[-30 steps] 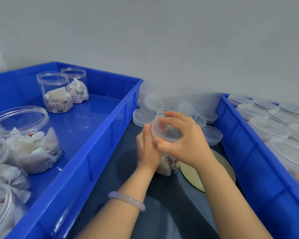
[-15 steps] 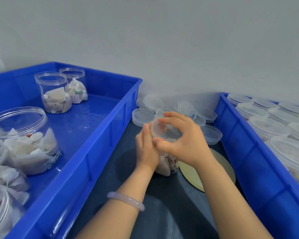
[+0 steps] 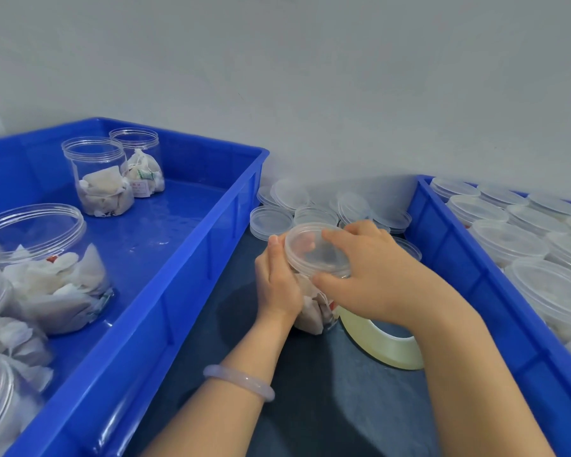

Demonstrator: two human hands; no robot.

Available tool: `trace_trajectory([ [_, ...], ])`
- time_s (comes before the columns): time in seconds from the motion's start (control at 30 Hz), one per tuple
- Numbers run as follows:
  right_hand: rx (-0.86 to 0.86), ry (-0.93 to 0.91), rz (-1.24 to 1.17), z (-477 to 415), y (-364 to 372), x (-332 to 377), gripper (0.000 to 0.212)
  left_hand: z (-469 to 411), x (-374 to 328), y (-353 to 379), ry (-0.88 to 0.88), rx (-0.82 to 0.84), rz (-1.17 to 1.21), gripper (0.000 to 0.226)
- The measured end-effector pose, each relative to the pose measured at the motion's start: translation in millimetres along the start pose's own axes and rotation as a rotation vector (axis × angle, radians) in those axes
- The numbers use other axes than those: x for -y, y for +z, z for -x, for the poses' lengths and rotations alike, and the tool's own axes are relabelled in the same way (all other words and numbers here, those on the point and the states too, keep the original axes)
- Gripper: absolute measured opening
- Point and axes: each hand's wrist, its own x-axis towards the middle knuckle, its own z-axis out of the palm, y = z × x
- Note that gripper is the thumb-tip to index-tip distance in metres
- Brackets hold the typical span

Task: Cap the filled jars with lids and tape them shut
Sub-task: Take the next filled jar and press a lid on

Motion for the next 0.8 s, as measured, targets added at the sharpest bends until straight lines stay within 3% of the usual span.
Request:
trace_trajectory([
  [0.2,-0.130,0.110,0.027,-3,2,1,0.077,0,0,-3,0.006,0.038,-0.047,0.052],
  [0.37,-0.101,-0.021,-0.263,-10,10,-5,0.086,-1,1,-4,0.013,0.048,-0.039,0.053],
  [0.67,-0.182,-0.018,-0.316,-18,21,-10,0.098,-4,4,-7,0.019,0.109,-0.057,0.056],
  [0.8,-0.192,-0.039,-0.392,-22,28,-14,0.092,-8,6,-9,-0.058,0.179,-0.019,0.055],
])
